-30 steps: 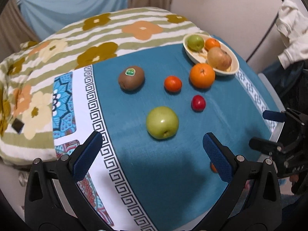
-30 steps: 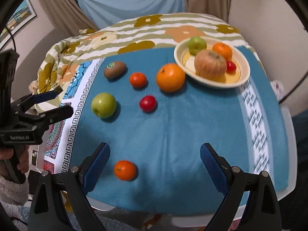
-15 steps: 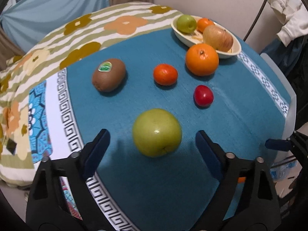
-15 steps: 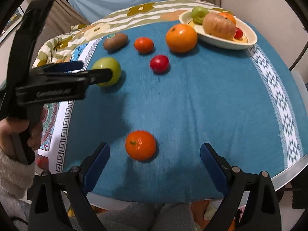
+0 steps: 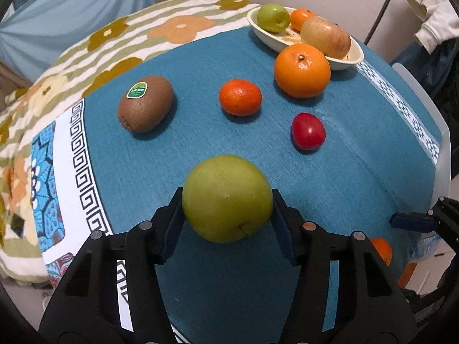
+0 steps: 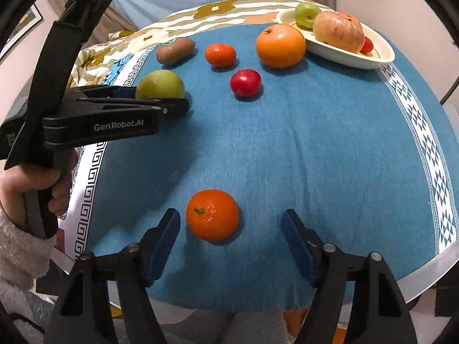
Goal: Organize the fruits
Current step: 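Close the left tool on the green apple while the right tool grasps a tangerine, then carry the green apple and tangerine over the cream bowl with both tools, then open both tools to drop the green apple and tangerine into the bowl, then move the left tool to the kiwi while the right tool approaches a red tomato, then close the left tool on the kiwi while the right tool grasps the red tomato, then carry the kiwi and red tomato over the cream bowl with both tools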
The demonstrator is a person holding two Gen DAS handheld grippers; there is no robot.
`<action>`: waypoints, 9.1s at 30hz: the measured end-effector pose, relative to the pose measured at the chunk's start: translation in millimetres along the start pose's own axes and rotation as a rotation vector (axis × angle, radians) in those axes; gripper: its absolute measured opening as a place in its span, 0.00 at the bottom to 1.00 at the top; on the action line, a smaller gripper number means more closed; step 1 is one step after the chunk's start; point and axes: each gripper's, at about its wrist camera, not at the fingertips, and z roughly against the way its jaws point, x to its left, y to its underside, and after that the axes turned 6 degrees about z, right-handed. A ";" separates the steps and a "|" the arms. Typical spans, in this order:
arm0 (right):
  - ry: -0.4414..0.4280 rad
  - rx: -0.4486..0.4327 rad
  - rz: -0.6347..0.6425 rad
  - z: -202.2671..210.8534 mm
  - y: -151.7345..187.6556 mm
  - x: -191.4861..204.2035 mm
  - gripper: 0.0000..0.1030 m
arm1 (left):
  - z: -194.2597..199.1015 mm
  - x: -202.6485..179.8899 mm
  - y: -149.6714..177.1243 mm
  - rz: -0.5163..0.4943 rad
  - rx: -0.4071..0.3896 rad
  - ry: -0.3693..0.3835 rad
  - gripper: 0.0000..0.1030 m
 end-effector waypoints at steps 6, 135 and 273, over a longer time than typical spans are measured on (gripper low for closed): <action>-0.002 0.000 0.012 1.2 -1.5 3.3 0.57 | 5.7 3.3 8.0 0.008 0.016 0.005 0.59; -0.099 -0.178 0.235 -1.6 -210.9 -258.0 0.99 | 2.5 -73.4 -147.8 0.462 -0.033 -0.194 1.00; 0.024 -0.184 -0.077 49.1 -139.7 -86.0 0.28 | 59.8 14.6 -120.2 0.157 -0.096 -0.027 0.50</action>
